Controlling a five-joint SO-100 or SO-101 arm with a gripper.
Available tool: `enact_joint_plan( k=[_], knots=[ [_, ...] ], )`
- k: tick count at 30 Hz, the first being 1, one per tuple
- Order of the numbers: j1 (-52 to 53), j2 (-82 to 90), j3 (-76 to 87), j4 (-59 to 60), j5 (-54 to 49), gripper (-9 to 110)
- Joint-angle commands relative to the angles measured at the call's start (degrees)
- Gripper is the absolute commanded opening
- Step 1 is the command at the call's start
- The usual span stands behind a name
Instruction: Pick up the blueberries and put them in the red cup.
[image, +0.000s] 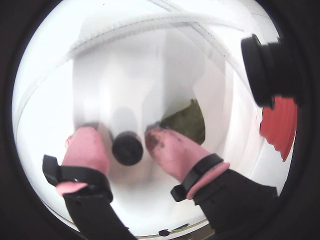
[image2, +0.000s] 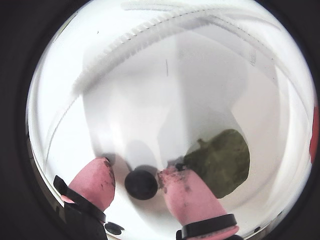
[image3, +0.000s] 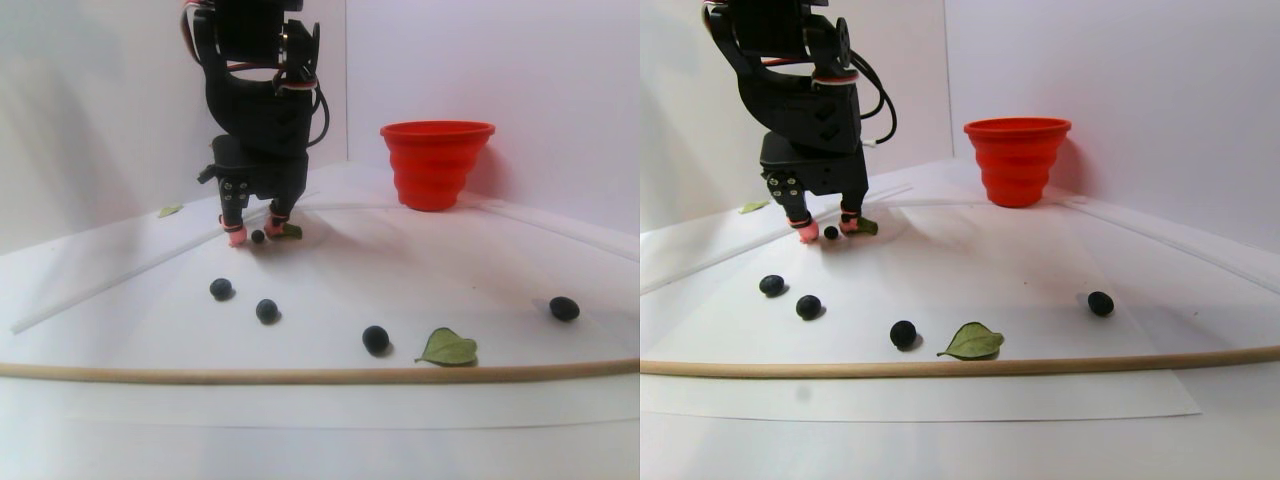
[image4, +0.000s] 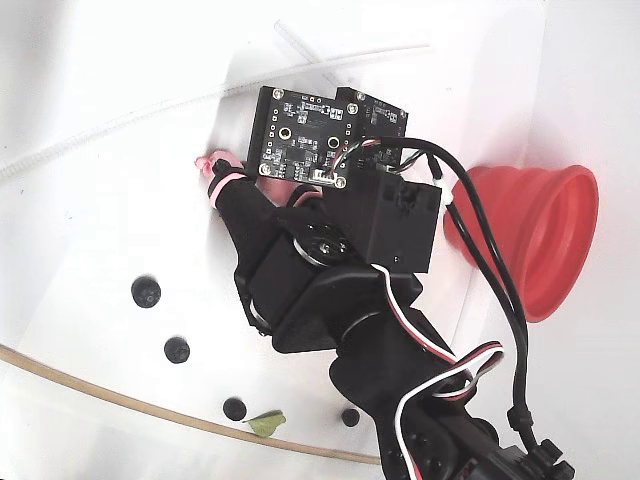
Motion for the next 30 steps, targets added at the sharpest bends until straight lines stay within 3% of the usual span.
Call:
enact_joint_plan(
  k=[1, 30],
  knots=[
    [-0.7, 1.14, -1.49, -0.79, 0.0, 15],
    [-0.44, 7.82, -0.18, 4.39, 0.44, 9]
  ],
)
